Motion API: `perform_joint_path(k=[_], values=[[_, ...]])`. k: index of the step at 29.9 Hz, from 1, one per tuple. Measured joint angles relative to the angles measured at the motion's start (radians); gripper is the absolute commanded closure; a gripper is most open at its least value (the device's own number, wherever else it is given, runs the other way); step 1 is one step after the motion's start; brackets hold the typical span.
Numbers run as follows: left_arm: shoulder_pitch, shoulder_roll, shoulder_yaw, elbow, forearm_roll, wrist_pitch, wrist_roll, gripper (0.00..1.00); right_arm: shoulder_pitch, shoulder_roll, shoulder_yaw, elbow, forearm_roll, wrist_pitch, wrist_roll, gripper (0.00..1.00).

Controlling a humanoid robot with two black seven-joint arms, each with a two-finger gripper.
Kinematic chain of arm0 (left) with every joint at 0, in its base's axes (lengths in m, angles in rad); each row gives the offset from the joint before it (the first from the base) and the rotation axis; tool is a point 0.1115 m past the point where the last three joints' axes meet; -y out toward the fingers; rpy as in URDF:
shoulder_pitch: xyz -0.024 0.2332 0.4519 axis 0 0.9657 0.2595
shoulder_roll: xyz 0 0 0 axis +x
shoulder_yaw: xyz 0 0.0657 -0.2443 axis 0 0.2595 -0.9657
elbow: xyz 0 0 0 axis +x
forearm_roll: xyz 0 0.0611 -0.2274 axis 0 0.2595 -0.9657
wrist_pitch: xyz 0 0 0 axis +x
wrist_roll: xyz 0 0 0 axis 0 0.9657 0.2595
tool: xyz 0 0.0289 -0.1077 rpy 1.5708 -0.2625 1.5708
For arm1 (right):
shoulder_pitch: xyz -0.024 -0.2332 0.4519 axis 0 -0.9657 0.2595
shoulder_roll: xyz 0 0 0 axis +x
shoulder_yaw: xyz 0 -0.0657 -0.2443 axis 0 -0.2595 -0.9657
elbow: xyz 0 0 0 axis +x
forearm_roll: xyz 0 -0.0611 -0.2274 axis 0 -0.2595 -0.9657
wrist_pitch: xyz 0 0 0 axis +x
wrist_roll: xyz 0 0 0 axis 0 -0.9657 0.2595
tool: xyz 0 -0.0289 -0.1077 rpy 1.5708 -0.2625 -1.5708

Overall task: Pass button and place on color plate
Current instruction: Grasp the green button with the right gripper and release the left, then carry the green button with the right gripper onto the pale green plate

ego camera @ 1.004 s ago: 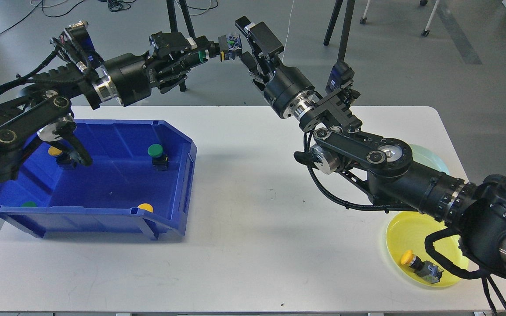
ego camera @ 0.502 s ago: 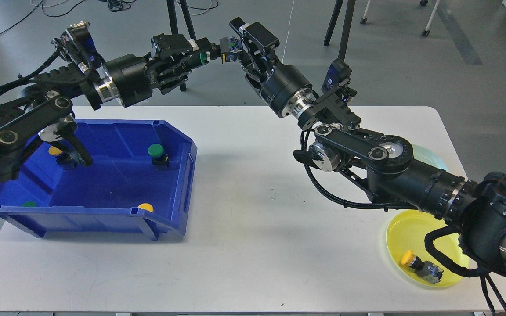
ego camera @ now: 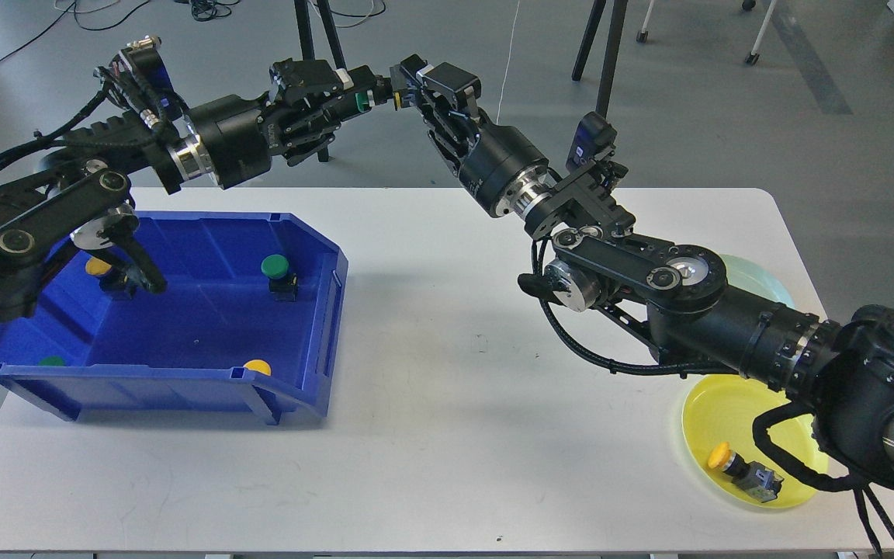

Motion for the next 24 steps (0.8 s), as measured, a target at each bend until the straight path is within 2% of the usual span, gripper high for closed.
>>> perform_joint_path(k=[1,2,3,4,9,14,18,24], values=[[0.001,-0.002,-0.002,0.0,0.0,0.0,0.0,0.49,0.001,0.0,0.0,0.0,0.0,0.0,0.0,1.0],[0.002,-0.005,-0.004,0.0,0.0,0.0,0.0,0.34,0.001,0.0,0.0,0.0,0.0,0.0,0.0,1.0],[0.002,-0.011,-0.007,0.0,-0.001,0.0,0.001,0.13,0.001,0.0,0.0,0.0,0.001,0.0,0.0,1.0],[0.002,-0.017,-0.01,0.002,-0.002,0.001,0.001,0.02,0.001,0.0,0.0,0.001,0.002,-0.001,0.0,1.0],[0.008,-0.038,-0.044,0.013,-0.014,0.0,0.001,0.01,-0.017,0.0,0.008,0.045,0.005,-0.016,0.0,1.0],[0.013,-0.041,-0.052,0.015,-0.016,0.0,0.001,0.01,-0.089,-0.022,0.035,0.19,0.026,-0.081,0.0,1.0],[0.015,-0.041,-0.053,0.016,-0.016,0.0,0.001,0.01,-0.22,-0.191,0.1,0.343,0.046,-0.152,0.0,1.0],[0.016,-0.043,-0.053,0.029,-0.016,0.0,0.001,0.01,-0.514,-0.443,0.314,0.58,0.048,-0.235,0.0,1.0]])
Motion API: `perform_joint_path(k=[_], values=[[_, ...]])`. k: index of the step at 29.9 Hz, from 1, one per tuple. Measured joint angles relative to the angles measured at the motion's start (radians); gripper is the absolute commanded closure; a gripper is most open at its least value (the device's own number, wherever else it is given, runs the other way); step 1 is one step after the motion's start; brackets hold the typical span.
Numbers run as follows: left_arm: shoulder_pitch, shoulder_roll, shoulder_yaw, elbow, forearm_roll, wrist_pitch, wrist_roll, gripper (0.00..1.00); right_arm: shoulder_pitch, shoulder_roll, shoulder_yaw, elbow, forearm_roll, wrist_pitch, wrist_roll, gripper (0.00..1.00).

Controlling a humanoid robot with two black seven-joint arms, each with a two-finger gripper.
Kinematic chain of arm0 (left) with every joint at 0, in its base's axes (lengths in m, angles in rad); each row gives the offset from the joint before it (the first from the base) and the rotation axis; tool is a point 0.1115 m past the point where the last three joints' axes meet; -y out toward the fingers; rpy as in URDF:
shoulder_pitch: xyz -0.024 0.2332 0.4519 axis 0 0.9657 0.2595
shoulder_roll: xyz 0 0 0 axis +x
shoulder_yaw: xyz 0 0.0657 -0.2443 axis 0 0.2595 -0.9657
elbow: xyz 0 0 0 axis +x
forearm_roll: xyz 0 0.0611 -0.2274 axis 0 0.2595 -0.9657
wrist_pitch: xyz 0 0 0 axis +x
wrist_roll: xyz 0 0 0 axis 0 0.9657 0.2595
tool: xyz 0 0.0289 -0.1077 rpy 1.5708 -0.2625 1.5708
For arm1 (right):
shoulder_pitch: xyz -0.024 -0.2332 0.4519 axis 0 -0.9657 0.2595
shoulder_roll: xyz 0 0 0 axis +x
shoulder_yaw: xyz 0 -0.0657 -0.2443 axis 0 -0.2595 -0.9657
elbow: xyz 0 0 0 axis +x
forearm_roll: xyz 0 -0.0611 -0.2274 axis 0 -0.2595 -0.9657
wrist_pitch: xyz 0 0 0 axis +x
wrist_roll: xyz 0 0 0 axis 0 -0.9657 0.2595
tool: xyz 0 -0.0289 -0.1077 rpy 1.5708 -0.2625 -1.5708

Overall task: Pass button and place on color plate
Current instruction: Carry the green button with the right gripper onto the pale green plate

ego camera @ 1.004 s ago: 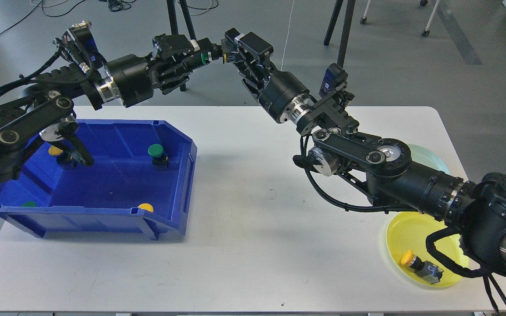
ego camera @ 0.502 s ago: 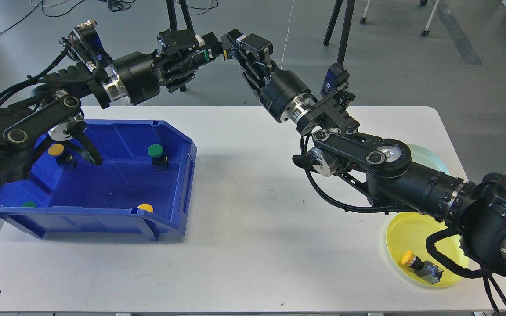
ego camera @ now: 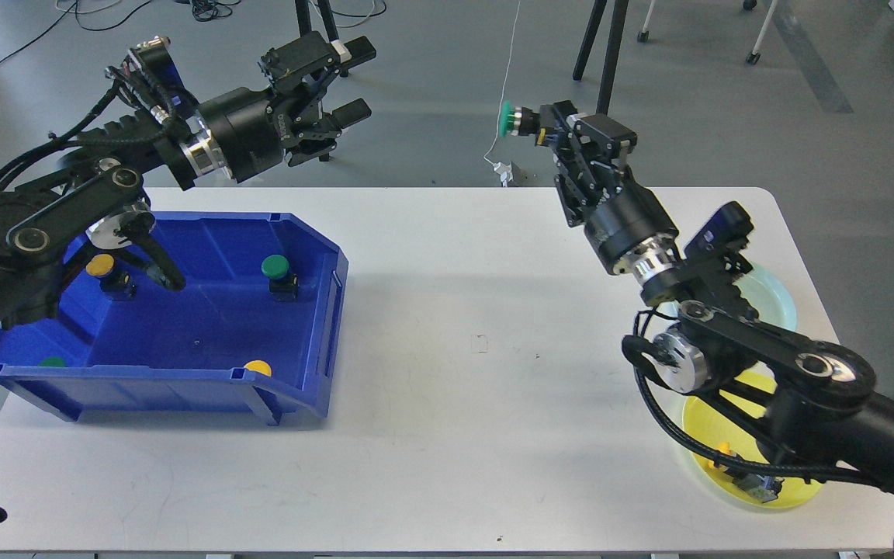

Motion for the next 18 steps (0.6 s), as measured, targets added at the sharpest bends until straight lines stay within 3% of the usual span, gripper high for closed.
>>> perform_joint_path(k=[7,13,15,18], values=[[0.0,-0.001,-0.001,0.006,-0.002,0.0,0.0,0.01,-0.288,-0.084,0.215,0.093,0.001,-0.091,0.0,1.0],[0.0,-0.001,-0.001,0.007,-0.019,0.0,0.0,0.01,-0.318,-0.073,0.192,-0.03,0.009,-0.097,0.0,1.0],[0.0,-0.001,-0.001,0.008,-0.026,0.0,0.0,0.01,-0.285,-0.051,0.164,-0.087,0.009,-0.097,-0.024,1.0],[0.0,-0.001,-0.001,0.008,-0.03,0.0,0.0,0.01,-0.234,-0.008,0.162,-0.157,0.016,-0.096,-0.102,1.0]])
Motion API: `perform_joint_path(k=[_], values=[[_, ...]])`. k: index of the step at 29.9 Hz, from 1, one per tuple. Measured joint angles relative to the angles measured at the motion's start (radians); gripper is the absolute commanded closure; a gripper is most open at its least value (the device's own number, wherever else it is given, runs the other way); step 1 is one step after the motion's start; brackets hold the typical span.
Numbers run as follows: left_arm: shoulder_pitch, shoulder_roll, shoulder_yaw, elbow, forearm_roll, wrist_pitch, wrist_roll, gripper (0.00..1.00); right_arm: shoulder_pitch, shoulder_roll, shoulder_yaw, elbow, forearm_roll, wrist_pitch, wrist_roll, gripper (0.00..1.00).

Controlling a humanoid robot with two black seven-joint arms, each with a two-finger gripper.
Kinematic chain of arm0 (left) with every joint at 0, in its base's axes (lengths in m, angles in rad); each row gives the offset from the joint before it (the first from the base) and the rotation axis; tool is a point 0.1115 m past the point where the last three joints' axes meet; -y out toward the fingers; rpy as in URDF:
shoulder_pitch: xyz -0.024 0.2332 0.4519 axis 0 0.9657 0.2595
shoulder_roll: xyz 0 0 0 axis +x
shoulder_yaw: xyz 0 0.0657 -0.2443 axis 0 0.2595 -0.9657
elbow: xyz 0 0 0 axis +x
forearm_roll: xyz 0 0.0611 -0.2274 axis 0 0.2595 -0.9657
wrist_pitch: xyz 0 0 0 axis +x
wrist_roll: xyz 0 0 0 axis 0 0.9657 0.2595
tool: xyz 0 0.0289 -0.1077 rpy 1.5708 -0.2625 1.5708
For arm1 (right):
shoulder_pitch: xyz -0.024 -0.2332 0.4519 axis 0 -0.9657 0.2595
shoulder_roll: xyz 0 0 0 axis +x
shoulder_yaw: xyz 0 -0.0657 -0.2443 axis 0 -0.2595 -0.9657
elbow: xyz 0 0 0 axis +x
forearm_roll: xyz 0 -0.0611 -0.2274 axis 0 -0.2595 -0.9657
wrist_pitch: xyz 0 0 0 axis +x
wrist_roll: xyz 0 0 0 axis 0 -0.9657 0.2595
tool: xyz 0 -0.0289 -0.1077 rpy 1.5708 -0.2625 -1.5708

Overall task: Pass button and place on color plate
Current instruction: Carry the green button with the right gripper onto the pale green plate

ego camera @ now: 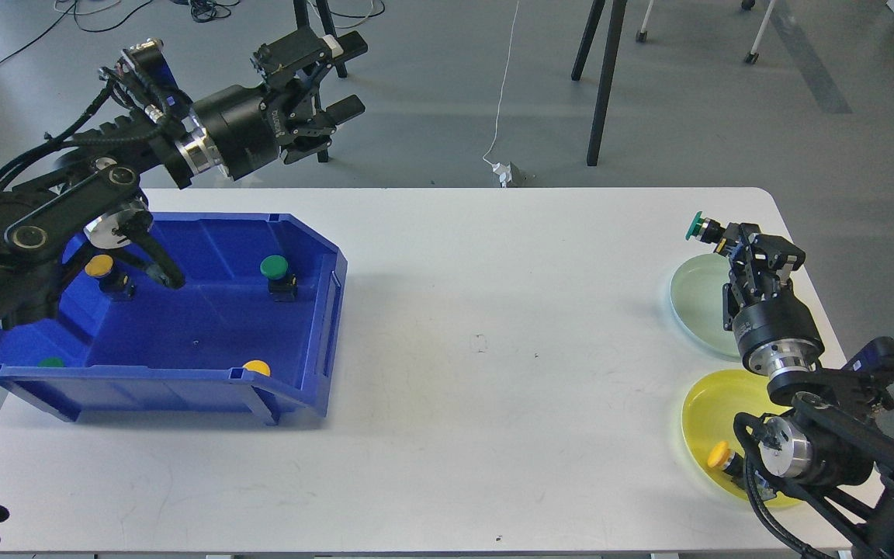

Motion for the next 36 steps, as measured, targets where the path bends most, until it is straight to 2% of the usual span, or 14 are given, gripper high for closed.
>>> perform_joint_path(k=[3,16,22,23,25,29,30,31,32,36], values=[[0.0,0.0,0.0,0.0,-0.001,0.0,0.0,0.01,0.018,0.04,0.026,-0.051,0.045,0.0,-0.061,1.0],[0.006,0.0,0.0,0.0,-0.002,0.0,0.0,0.01,-0.006,0.06,0.165,-0.204,0.261,0.0,-0.092,0.99],[0.006,-0.001,0.0,0.001,-0.002,0.0,0.0,0.01,-0.007,0.053,0.16,-0.25,0.317,0.0,-0.175,0.93],[0.006,-0.001,0.0,0.001,-0.002,0.0,0.0,0.01,-0.007,0.053,0.156,-0.252,0.317,0.0,-0.186,0.9],[0.006,-0.001,0.0,0.001,-0.002,0.0,0.0,0.01,-0.001,0.054,0.131,-0.252,0.318,0.0,-0.204,0.77],[0.006,-0.001,0.0,0.001,-0.002,0.0,0.0,0.01,0.012,0.059,0.089,-0.251,0.32,0.0,-0.215,0.42],[0.006,-0.001,0.0,0.001,-0.002,0.0,0.0,0.01,0.015,0.06,0.088,-0.249,0.32,0.0,-0.215,0.28],[0.006,-0.001,0.0,0.001,-0.002,0.0,0.0,0.01,0.017,0.062,0.087,-0.245,0.32,0.0,-0.215,0.1],[0.006,-0.001,0.0,0.001,-0.002,0.0,0.0,0.01,0.019,0.062,0.087,-0.242,0.32,0.0,-0.215,0.0],[0.006,-0.001,0.0,0.001,-0.002,0.0,0.0,0.01,0.026,0.063,0.086,-0.235,0.32,0.0,-0.214,0.0]])
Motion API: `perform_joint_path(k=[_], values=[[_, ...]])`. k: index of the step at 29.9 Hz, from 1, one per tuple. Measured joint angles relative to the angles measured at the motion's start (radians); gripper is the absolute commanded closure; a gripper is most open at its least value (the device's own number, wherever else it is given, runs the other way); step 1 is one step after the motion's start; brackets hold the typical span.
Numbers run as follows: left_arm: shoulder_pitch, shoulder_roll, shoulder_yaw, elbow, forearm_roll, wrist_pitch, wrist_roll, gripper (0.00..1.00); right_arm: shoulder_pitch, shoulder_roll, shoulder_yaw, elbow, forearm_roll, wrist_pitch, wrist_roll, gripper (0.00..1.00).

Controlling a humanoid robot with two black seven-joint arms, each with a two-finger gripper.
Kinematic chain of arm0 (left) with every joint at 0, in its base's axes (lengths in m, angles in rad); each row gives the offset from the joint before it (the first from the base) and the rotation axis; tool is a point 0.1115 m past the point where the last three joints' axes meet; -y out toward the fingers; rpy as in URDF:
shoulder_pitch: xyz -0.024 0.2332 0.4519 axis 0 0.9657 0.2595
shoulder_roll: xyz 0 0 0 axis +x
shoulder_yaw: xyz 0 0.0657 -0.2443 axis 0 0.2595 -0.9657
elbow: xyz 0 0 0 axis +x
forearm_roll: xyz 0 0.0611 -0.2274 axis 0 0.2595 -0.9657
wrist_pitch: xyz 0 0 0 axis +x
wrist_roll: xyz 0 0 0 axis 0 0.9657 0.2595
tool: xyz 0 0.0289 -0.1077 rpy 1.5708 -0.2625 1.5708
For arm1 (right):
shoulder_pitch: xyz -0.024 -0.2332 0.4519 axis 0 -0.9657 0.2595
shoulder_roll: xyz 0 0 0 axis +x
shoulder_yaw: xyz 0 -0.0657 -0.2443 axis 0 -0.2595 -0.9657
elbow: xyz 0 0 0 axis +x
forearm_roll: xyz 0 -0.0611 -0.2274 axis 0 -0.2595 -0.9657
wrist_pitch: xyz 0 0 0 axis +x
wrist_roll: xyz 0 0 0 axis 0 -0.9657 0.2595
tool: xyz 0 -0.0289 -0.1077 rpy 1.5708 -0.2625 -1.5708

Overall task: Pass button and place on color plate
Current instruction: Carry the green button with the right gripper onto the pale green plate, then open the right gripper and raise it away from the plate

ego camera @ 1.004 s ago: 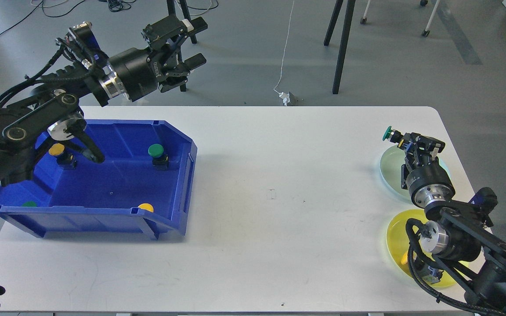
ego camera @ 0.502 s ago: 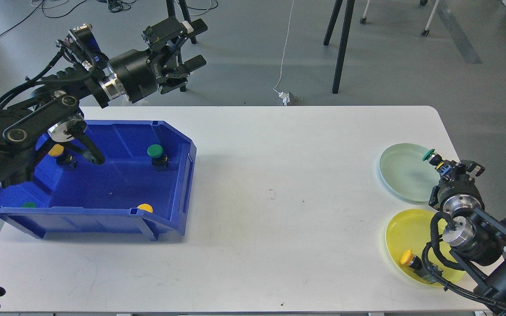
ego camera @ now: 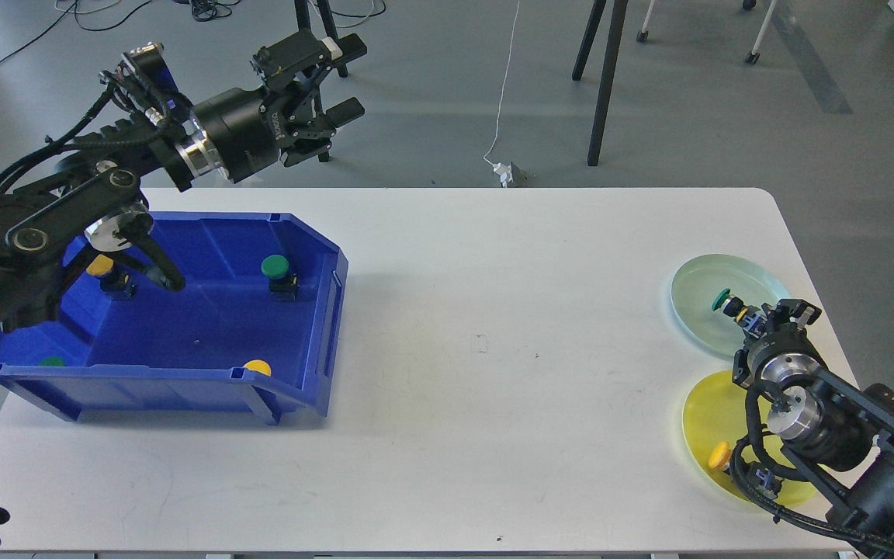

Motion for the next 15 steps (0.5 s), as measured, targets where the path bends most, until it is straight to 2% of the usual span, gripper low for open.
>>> perform_joint_path(k=[7,11,15], values=[[0.0,0.0,0.0,0.0,0.0,0.0,0.0,0.01,0.007,-0.008,0.002,0.026,0.0,0.0,0.001,0.0],[0.0,0.001,0.0,-0.001,0.0,0.0,0.0,0.01,0.007,-0.04,0.002,0.137,-0.007,0.0,0.015,0.0],[0.0,0.001,0.0,0.0,0.0,0.0,0.0,0.01,0.007,-0.124,0.003,0.276,-0.014,0.02,0.055,0.0]])
